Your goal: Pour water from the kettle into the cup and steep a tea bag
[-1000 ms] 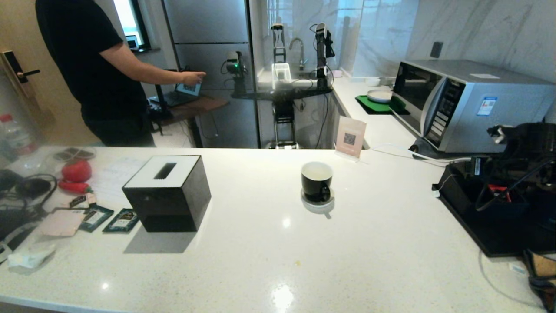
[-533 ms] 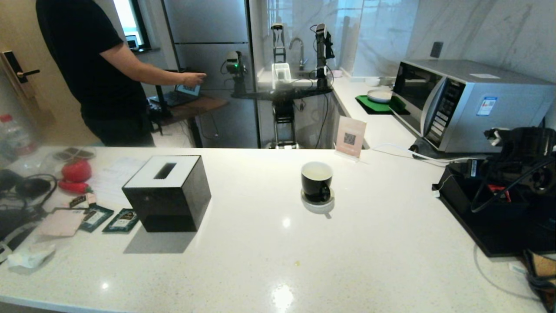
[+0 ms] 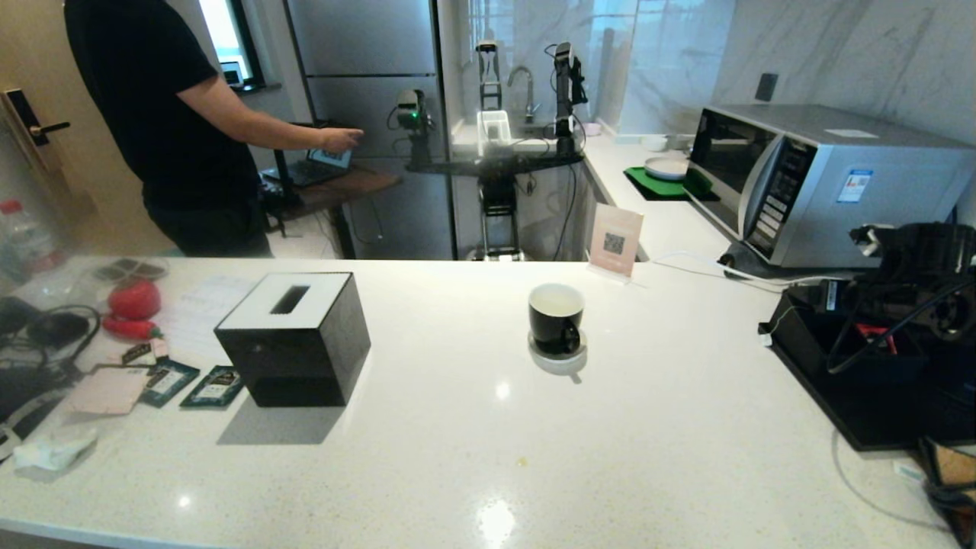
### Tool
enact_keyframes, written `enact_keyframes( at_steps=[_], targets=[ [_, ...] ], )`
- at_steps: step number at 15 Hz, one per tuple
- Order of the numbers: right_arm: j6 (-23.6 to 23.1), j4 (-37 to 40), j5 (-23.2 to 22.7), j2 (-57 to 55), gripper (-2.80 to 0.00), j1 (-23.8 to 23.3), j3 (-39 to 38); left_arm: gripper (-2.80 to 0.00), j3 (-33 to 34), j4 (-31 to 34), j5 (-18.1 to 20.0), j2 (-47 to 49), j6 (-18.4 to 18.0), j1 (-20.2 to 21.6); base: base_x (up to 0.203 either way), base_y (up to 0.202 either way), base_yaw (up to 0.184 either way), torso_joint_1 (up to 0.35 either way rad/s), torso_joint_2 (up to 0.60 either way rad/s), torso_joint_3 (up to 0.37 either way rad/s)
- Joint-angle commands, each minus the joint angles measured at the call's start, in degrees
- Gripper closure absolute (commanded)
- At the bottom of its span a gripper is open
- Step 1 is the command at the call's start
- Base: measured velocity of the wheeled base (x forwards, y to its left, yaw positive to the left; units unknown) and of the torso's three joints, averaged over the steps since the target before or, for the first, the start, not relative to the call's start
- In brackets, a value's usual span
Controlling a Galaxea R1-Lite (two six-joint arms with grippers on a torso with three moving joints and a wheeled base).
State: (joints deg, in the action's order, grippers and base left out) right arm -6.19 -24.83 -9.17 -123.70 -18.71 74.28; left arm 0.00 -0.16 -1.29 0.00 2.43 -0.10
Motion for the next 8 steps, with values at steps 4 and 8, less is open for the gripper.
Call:
enact_keyframes(
  at_steps=[4, 8],
  targets=[
    [-0.4, -0.7, -0.1, 1.0, 0.00, 0.1, -1.5, 0.00, 0.0, 0.0, 0.0, 0.0, 0.0, 0.0, 0.000, 0.000, 0.000, 0.000, 0.00, 0.000],
    [-0.2, -0.4, 0.0, 0.9, 0.00, 0.1, -1.4, 0.00, 0.0, 0.0, 0.0, 0.0, 0.0, 0.0, 0.000, 0.000, 0.000, 0.000, 0.00, 0.000]
  ],
)
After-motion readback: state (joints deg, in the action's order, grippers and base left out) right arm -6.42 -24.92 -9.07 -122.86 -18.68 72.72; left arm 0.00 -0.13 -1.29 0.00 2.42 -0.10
